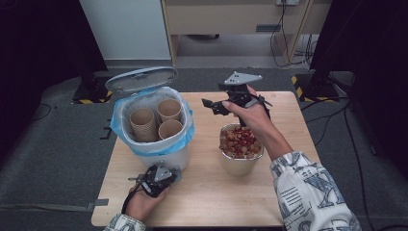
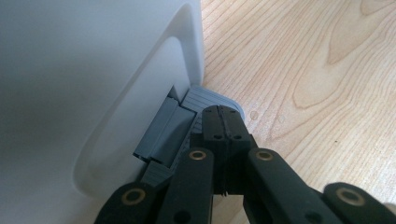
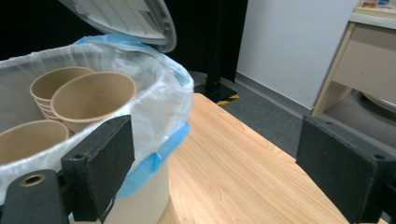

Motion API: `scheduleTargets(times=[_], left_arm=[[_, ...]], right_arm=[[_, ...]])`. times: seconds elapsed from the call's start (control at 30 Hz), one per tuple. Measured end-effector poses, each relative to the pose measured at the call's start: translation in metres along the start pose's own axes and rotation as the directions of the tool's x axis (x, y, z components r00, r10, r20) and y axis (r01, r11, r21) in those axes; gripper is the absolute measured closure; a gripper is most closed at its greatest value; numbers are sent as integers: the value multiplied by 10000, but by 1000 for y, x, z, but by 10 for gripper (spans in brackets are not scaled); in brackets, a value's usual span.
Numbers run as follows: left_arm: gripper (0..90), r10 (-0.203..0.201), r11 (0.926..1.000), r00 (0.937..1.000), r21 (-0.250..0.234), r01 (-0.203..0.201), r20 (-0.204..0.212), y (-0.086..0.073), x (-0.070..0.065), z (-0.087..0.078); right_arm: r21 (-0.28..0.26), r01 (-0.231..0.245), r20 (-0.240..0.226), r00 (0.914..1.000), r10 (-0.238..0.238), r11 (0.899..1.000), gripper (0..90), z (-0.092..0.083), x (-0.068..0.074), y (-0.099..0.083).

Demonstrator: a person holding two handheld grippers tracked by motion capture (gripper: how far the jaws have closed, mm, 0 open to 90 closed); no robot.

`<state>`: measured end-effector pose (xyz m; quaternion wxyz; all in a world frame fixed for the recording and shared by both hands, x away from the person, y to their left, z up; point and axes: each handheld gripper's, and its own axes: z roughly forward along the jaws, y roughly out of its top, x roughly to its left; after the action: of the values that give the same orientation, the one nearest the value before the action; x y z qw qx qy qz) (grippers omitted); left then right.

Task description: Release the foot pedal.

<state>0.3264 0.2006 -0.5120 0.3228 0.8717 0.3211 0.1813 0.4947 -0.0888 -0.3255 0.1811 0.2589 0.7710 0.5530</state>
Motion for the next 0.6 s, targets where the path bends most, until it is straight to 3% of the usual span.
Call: scheduleTargets(times=[0.6], left_arm=[[898, 26, 10000, 10000, -6, -26, -23, 0, 0, 0]], right_arm=[[-1, -305, 481, 9984, 305, 9995, 117, -25, -20, -18]])
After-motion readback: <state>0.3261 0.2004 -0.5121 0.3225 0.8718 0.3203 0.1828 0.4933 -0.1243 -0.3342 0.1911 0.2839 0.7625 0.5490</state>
